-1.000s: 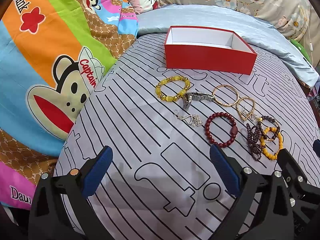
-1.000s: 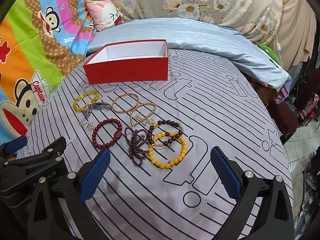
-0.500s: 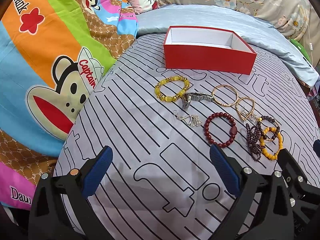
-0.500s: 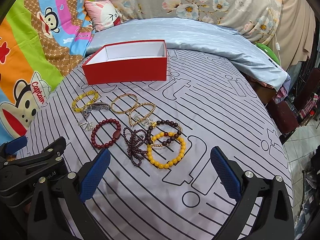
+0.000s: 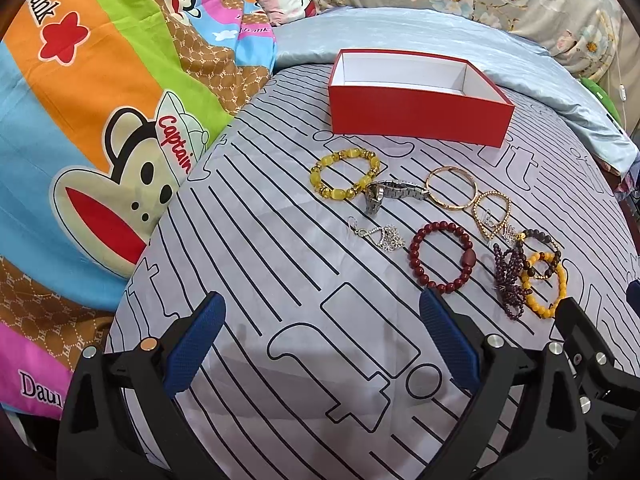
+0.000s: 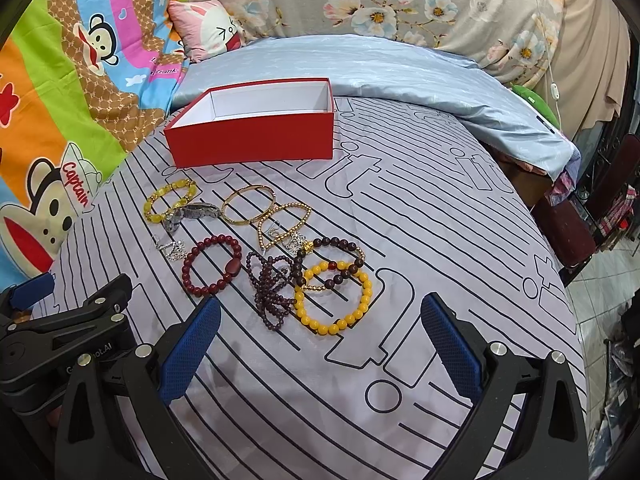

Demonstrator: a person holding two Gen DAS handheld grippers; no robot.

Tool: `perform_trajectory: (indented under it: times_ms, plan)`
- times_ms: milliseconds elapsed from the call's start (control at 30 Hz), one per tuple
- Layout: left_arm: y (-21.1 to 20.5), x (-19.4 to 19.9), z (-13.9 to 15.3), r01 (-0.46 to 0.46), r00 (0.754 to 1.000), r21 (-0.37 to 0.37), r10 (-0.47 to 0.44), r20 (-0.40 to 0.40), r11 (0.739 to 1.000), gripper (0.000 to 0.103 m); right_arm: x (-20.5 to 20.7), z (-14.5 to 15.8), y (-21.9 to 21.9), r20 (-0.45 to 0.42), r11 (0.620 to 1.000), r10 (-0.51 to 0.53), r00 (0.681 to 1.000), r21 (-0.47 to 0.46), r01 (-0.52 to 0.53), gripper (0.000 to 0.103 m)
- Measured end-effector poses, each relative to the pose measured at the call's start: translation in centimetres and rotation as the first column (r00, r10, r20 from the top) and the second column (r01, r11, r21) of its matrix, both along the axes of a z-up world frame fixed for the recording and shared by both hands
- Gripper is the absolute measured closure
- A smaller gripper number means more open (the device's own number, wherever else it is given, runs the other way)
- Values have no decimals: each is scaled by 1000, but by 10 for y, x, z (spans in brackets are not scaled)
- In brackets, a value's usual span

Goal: Organize jewelry
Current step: 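Grasp the silver watch with the left tool while the right tool grasps the purple beads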

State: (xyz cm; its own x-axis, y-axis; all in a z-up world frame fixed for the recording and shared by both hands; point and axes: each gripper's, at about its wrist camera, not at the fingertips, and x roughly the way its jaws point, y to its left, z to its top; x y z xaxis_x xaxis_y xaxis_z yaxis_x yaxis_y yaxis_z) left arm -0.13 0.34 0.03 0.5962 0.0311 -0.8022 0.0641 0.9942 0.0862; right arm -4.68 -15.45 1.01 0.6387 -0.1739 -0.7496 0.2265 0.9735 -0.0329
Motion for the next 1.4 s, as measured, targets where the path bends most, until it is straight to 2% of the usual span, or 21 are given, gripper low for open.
perform_trajectory:
  times_ms: [400, 533, 933, 1133, 1267, 1400]
  plan:
    - [1, -1, -5, 0, 1000, -6, 0, -7, 1000, 8, 0, -2, -1, -2, 1000, -2, 1000, 3, 2, 5]
    - [6, 1, -7, 0, 1000, -29, 0, -10, 1000, 8, -1, -6, -7, -6, 1000, -17, 1000, 8, 17, 5]
    - [39, 22, -24, -80, 996, -78, 77, -48, 994, 9, 1, -21, -23, -36, 998, -53, 998, 41, 54, 5]
    - [25, 35, -16, -43, 999, -101, 40, -28, 994, 9, 7, -25, -25, -47, 997, -49, 998, 51, 51, 5]
    - [9, 53, -16, -6, 1000, -119, 4, -20, 993, 18, 10, -27, -25, -54, 997, -47, 997, 54, 50, 5]
    - [-3, 75, -24, 20, 999, -162, -27, -43, 987, 33, 13, -28, -28, -58, 997, -51, 997, 60, 54, 5]
